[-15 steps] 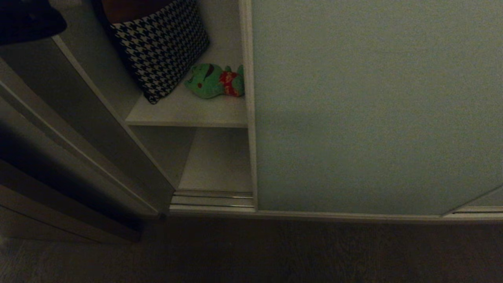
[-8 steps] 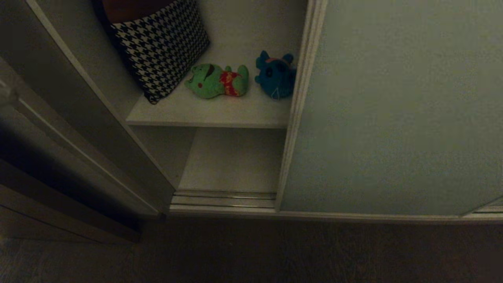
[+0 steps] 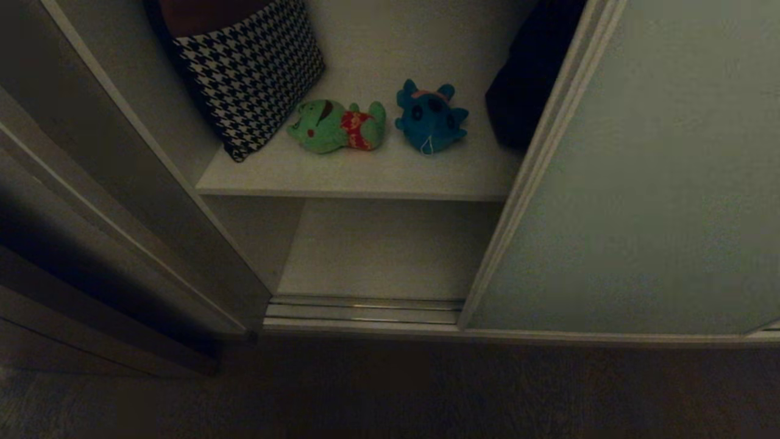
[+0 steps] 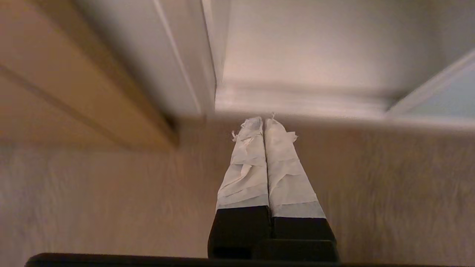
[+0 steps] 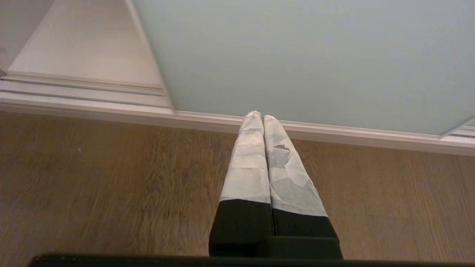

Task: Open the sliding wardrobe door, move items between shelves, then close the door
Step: Open the door

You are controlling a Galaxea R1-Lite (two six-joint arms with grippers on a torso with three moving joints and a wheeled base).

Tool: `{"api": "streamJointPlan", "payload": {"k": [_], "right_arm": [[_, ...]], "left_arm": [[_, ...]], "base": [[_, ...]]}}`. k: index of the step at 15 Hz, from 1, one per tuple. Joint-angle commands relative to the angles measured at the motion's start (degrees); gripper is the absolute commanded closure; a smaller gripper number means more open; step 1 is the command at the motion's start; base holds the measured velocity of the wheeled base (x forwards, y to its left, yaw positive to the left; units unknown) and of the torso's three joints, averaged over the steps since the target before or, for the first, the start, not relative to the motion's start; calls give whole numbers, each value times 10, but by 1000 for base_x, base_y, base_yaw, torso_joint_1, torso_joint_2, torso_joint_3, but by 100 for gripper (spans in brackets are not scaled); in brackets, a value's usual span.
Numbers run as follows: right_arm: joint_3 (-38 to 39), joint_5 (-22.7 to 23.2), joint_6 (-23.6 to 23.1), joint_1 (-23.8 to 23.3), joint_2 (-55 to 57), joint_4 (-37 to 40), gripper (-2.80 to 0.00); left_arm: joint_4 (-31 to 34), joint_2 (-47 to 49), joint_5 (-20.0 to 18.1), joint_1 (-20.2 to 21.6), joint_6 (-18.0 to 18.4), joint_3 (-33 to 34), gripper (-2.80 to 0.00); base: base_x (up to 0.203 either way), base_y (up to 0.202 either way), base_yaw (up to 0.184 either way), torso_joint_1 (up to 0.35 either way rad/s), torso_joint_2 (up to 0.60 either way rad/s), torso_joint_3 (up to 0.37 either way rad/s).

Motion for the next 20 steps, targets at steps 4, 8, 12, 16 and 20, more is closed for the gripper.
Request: {"api": "streamJointPlan", "payload": {"k": [4, 8, 12, 16, 20], "right_arm": [[0, 0, 0, -1, 0, 0, 0], [0, 0, 0, 0, 0, 0, 0], [0, 0, 0, 0, 0, 0, 0], [0, 0, 0, -1, 0, 0, 0], [0, 0, 0, 0, 0, 0, 0]], "left_arm": [[-155, -37, -5, 11, 14, 130, 0], [-174, -45, 5, -30, 32, 162, 0], [-159, -151, 9, -23, 43, 219, 0], [-104, -197, 31, -29, 45, 225, 0], [-104, -197, 32, -30, 42, 226, 0]], "base": [[0, 0, 0, 0, 0, 0], [0, 0, 0, 0, 0, 0], [0, 0, 0, 0, 0, 0], [0, 0, 0, 0, 0, 0], [0, 0, 0, 0, 0, 0]]}}
